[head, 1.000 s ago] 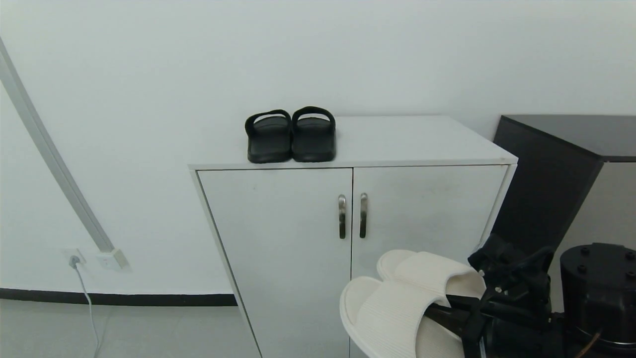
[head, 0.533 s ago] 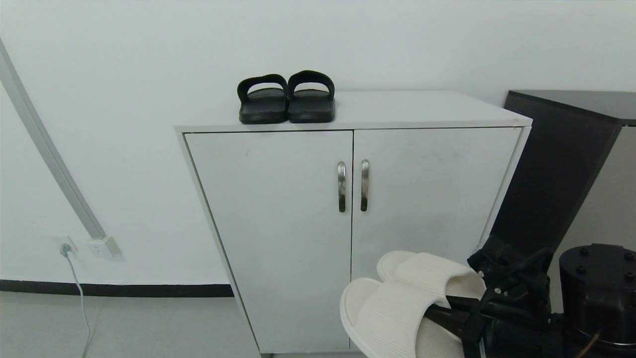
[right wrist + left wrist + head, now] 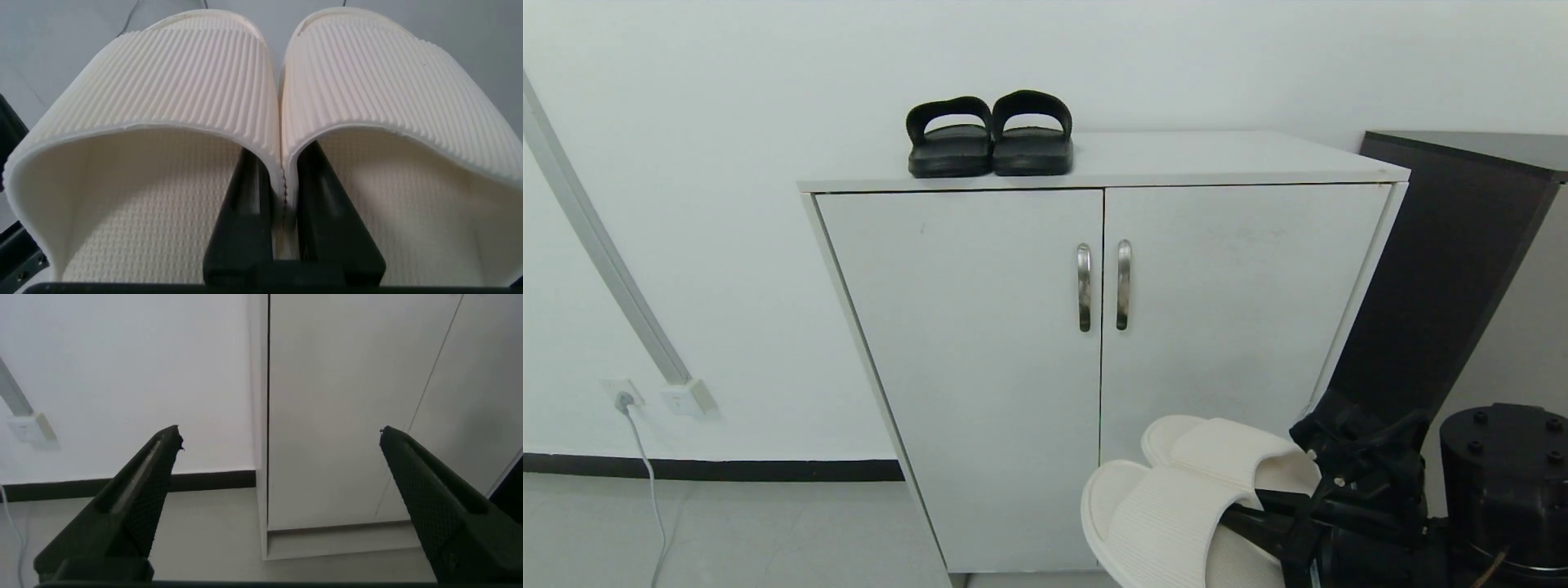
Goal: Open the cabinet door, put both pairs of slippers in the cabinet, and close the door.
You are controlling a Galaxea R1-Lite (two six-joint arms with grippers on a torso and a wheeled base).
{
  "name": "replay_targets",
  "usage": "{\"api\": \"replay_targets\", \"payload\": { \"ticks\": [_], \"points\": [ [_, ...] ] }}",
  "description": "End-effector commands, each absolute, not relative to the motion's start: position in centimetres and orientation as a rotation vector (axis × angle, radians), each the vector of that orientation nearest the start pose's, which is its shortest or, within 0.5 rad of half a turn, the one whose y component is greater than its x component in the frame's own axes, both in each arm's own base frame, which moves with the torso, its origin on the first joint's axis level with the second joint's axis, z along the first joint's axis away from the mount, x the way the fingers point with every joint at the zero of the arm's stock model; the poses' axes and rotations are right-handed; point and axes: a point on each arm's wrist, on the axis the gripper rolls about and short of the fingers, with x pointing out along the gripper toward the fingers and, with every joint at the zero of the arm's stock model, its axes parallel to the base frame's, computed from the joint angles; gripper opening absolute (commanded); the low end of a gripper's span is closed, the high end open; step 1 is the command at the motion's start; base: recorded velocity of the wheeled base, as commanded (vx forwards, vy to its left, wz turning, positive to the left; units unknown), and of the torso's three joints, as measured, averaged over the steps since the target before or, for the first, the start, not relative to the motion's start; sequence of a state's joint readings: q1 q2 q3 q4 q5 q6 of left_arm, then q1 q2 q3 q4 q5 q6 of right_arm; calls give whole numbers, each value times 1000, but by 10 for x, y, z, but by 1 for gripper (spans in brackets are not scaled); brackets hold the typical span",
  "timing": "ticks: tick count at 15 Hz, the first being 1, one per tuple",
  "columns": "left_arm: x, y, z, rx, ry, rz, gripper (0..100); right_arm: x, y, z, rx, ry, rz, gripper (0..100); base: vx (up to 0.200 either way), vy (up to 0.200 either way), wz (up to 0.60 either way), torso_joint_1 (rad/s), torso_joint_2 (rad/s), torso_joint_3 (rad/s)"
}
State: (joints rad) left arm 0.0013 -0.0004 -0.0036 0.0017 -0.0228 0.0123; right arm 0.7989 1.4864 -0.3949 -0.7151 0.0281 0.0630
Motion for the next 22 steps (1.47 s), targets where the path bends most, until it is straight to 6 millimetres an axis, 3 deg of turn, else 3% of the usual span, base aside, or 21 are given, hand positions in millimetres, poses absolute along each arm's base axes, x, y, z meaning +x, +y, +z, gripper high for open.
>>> {"api": "replay_targets", "payload": {
  "ticks": [1,3,5,8,13,18,22],
  "points": [
    [-22,-1,78,37,15,-19,100,152,157,140,-91,389,804,0,0,0,0,0,0,0],
    [-16,-1,81,63,79,-27,100,151,156,139,-96,392,803,0,0,0,0,-22,151,151],
    [-13,-2,125,-10,51,-80,100,151,156,138,-96,391,802,0,0,0,0,1,23,31],
    [20,-6,153,2,190,-269,100,151,156,138,-98,394,802,0,0,0,0,0,0,0],
    [71,-16,178,-9,211,-640,100,151,156,137,-99,397,806,0,0,0,0,0,0,0],
    [139,-59,206,-24,196,-895,100,151,156,137,-99,396,805,0,0,0,0,0,0,0],
    [165,-100,241,-178,166,-1049,100,151,156,137,-99,397,803,0,0,0,0,0,0,0]
  ]
}}
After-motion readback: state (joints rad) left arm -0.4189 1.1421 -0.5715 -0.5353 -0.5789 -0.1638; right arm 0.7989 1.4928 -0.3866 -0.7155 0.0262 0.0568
